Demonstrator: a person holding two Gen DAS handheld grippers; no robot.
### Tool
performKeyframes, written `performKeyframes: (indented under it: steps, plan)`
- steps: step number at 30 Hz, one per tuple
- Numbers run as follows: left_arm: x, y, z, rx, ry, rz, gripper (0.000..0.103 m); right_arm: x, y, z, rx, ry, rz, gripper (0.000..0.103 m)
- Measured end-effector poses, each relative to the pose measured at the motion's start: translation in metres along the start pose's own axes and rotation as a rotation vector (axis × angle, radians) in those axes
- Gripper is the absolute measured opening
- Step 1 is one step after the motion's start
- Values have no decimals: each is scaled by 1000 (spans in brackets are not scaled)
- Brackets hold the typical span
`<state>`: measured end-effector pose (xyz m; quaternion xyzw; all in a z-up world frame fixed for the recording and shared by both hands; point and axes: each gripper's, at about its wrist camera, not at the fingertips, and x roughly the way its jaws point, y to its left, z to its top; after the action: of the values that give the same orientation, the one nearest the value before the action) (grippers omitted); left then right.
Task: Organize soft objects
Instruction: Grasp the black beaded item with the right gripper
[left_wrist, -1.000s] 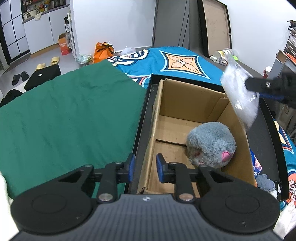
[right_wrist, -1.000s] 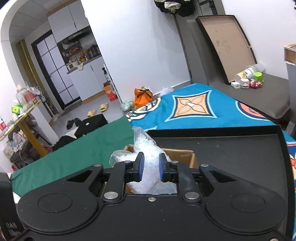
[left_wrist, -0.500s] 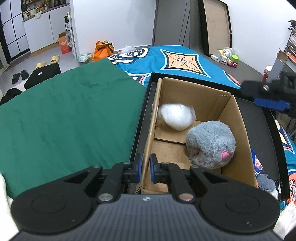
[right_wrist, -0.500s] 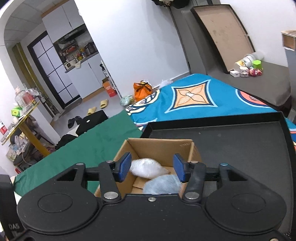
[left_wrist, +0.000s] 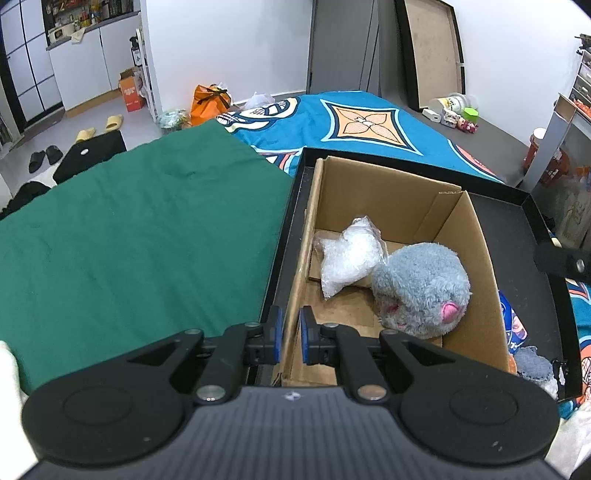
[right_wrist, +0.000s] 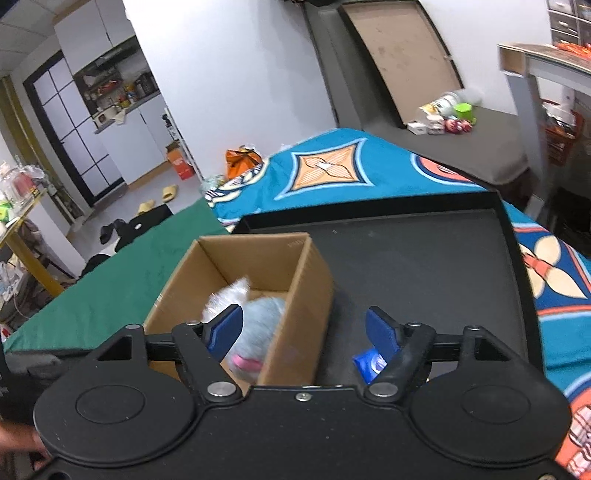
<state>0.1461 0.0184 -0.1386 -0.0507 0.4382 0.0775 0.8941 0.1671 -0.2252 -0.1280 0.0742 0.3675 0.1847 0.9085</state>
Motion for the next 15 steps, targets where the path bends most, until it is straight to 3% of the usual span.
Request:
performKeyframes:
  steps: [5, 10, 15]
  plan:
    - [-2, -8, 1, 31, 6, 9, 18, -8, -11, -9, -3, 23, -30, 77]
    - [-5, -16, 2, 59, -10, 21, 45, -13, -23, -19, 5, 44, -53, 77]
    - [-6, -22, 4, 83, -18, 45, 58, -18, -40, -27, 23, 54, -76, 78]
